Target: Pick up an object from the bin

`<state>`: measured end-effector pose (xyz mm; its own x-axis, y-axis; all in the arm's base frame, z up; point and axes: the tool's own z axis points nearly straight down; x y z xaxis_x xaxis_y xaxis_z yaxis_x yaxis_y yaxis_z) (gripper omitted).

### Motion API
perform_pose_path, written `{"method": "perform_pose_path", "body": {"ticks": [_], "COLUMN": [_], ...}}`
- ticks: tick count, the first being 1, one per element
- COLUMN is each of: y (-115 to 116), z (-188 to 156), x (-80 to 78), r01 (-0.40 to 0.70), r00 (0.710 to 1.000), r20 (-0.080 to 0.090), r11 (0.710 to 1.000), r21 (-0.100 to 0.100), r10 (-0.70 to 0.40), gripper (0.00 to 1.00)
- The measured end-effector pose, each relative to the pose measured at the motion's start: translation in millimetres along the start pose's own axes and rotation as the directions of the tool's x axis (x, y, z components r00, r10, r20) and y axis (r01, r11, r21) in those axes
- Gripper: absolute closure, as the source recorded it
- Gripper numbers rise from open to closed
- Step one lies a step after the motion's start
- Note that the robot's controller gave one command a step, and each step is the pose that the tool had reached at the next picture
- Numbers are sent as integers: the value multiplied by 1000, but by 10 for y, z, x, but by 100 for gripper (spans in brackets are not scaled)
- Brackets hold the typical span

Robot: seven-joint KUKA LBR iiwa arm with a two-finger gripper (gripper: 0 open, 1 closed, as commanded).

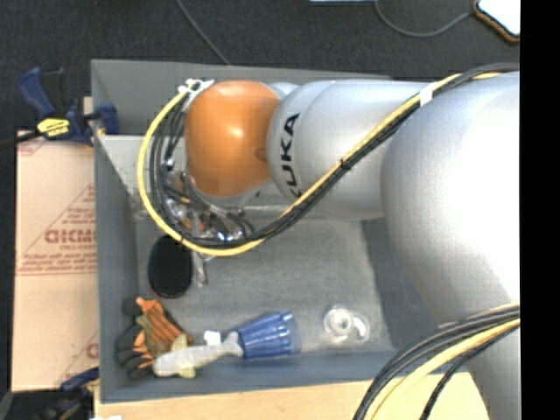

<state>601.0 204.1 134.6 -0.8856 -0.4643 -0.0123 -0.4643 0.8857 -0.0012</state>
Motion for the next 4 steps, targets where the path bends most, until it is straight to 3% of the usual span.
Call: {"method": "perform_pose_path", "body": {"ticks": [1,2,3,4], "y": [375,53,234,291], "z": [250,476,534,555], "x": [440,-82,-89,-83], "r01": [667,255,803,952], "r00": [745,967,596,307], "r20": [-2,1,8,8], "r11": [745,967,596,307], "r21": [-5,-3,4,5], "r10": [-667,-255,-803,-952], "gripper": [0,0,100,100]}}
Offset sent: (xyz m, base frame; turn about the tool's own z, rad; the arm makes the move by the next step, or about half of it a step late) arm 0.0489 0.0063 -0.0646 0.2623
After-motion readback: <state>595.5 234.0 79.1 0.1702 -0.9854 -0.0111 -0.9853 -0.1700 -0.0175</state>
